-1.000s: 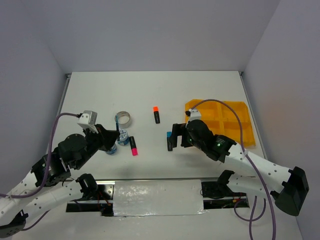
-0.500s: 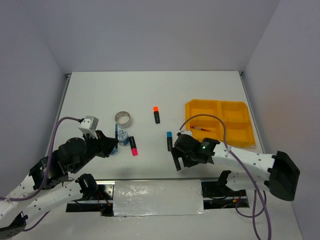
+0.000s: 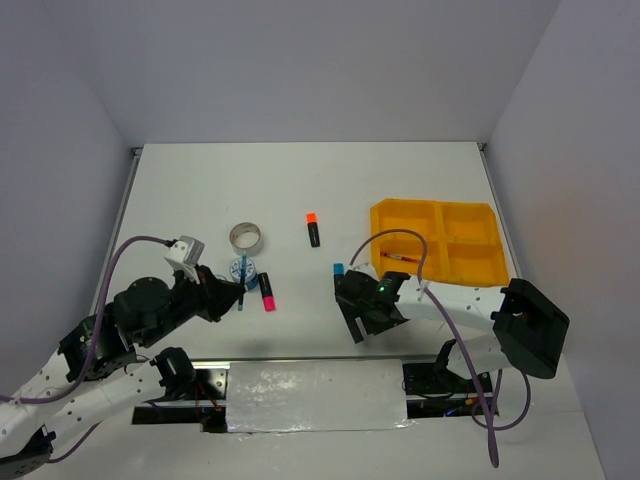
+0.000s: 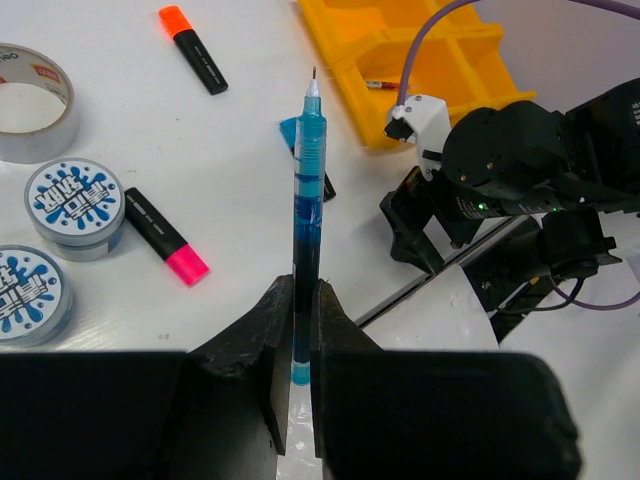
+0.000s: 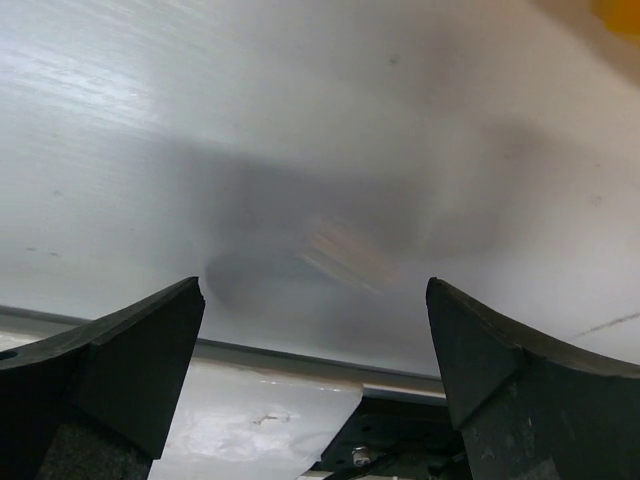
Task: Sort the stationery into containers
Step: Close the pen cap on the pen.
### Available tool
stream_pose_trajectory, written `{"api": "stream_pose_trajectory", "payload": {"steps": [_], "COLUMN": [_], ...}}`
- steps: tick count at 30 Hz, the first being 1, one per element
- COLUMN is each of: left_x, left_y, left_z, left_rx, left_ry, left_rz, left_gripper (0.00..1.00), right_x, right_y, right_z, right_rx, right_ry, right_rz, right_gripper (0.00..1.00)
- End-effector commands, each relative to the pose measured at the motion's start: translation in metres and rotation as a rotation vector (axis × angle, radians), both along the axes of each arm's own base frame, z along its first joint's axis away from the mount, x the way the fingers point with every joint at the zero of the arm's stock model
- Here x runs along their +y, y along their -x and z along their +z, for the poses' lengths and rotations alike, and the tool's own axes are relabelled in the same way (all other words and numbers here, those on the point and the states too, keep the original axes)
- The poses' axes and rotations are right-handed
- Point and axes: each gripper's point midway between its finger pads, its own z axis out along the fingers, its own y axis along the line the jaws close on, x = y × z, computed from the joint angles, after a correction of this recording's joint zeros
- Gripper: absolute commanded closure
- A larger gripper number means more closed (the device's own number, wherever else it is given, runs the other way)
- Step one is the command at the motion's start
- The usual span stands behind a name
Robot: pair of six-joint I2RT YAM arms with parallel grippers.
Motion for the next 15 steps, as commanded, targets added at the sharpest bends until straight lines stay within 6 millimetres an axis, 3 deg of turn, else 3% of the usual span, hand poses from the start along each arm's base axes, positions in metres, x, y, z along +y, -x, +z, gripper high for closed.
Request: {"api": "stream_pose_trajectory", "payload": {"steps": [1,13,15], "left_x": [-0.0086,-0.0154,-0.0165], "left_y": [0.0013,0.0033,0.0037], "left_z": [0.0139,0.0138,0.0134], "left_rx": [-0.045,-0.048,-0.046], "left_ry": [0.034,0.027,0.024], "left_rz": [-0.047,-0.085,-0.092], "left_gripper": [0.96,0.96,0.96], "right_x": [0.0193,0.0219,0.0216], "right_y": [-0.0041,-0.0050,-0.0042], "right_z": [0.0054,-0.0018,-0.0026], "right_rx": [-0.004,0.058,0.066], "right_ry": [-0.089,-0.143,-0.149], "right_rz": [0.067,0.074,0.073], "right_gripper": [0.02,0.12,0.18]}}
